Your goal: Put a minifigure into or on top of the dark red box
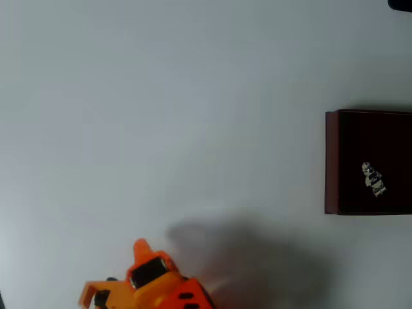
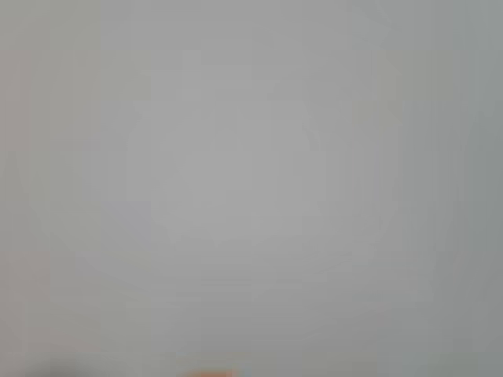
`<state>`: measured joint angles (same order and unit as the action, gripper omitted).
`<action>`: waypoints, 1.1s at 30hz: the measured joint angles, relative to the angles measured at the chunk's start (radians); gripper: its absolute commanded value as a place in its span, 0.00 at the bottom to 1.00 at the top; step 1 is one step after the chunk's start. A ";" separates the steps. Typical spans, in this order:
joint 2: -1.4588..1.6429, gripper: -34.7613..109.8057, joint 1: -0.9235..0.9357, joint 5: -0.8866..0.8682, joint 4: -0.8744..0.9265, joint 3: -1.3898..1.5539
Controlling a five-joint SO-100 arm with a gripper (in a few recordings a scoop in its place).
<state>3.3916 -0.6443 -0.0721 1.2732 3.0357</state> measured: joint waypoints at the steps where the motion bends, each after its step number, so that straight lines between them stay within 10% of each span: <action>1: 0.002 0.26 -0.014 0.005 0.009 0.002; 33: 0.005 0.24 -0.046 0.046 0.055 0.000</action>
<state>3.3962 -0.6903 -0.0261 1.3284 3.0357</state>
